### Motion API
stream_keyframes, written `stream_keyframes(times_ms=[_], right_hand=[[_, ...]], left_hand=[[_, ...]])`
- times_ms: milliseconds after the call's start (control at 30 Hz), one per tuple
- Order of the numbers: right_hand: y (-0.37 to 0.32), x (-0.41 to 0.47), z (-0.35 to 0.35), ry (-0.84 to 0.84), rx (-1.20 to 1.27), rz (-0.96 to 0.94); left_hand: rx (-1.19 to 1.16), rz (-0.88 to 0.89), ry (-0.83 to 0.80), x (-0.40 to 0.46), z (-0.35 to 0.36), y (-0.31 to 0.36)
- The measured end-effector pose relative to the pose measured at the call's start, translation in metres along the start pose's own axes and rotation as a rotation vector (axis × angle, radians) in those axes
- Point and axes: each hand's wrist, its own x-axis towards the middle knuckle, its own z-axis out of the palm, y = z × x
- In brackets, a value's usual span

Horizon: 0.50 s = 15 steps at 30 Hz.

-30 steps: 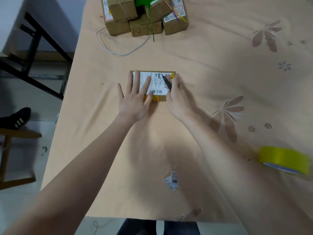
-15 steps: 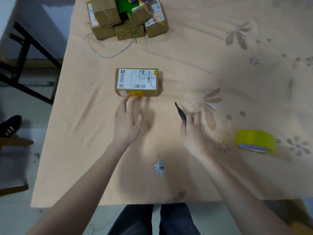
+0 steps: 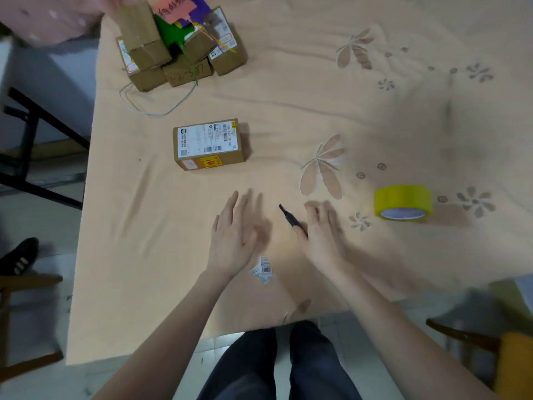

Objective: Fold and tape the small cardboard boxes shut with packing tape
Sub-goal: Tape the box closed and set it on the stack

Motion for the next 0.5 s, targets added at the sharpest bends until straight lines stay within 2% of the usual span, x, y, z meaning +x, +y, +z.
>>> stream_keyframes(times_ms=[233, 367, 500], right_hand=[[0.048, 0.005, -0.1, 0.17, 0.251, 0.052], [0.098, -0.003, -0.161, 0.303, 0.294, 0.158], [0.162, -0.021, -0.217, 0.419, 0.298, 0.188]], left_hand=[[-0.055, 0.232, -0.042, 0.036, -0.015, 0.061], [-0.086, 0.392, -0.044, 0.056, -0.014, 0.13], [-0.154, 0.516, -0.01, 0.066, 0.003, 0.218]])
